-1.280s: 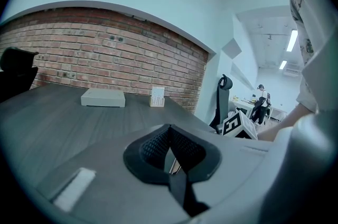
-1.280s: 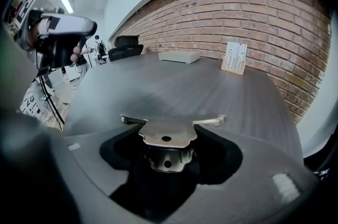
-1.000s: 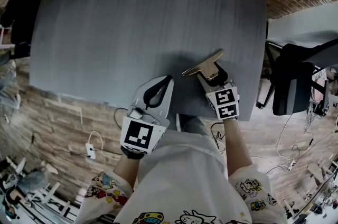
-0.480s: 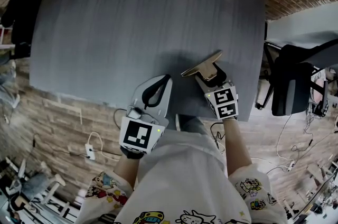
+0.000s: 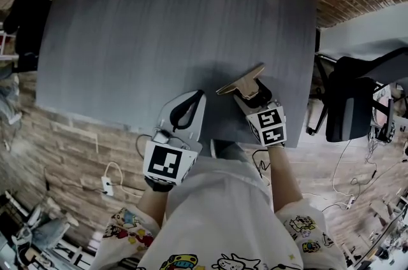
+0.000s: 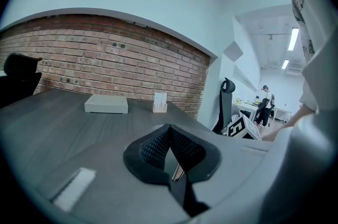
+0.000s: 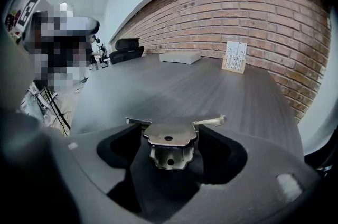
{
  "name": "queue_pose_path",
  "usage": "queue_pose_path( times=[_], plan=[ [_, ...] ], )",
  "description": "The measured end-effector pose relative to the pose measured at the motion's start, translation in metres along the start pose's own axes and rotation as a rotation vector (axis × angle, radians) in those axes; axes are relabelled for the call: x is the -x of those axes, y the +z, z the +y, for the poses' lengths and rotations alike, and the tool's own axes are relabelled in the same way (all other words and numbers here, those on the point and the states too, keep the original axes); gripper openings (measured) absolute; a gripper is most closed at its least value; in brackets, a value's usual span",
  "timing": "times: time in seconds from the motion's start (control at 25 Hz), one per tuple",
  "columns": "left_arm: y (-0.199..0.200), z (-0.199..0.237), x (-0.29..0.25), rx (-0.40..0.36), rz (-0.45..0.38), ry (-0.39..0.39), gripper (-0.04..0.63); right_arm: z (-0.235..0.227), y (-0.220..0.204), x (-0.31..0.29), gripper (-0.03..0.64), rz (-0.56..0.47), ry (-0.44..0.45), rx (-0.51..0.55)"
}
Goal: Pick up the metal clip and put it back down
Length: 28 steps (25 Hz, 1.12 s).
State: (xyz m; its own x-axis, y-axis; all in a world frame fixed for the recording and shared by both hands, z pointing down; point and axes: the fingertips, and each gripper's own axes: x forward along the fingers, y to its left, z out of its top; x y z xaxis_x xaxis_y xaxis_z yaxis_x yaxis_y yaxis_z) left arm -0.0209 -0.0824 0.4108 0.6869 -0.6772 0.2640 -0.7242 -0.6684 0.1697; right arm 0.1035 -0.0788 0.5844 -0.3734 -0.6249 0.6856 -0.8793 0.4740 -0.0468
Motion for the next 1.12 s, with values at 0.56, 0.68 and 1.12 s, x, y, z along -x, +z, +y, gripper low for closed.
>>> queue_pose_path(
  times=[0.56, 0.68, 1.12],
  plan=[
    [0.015, -0.001, 0.006, -0.021, -0.013, 0.016, 0.001, -0.012, 0.031, 0.035, 0.341, -0.096, -0.038, -0.013],
    [0.022, -0.003, 0.009, -0.031, -0.029, 0.018, 0.0, -0.016, 0.041, 0.048, 0.337, -0.132, -0.05, -0.027],
    [0.059, -0.005, 0.016, -0.094, -0.105, 0.028, 0.0, -0.022, 0.1, 0.1, 0.318, -0.302, -0.049, -0.03]
  ],
)
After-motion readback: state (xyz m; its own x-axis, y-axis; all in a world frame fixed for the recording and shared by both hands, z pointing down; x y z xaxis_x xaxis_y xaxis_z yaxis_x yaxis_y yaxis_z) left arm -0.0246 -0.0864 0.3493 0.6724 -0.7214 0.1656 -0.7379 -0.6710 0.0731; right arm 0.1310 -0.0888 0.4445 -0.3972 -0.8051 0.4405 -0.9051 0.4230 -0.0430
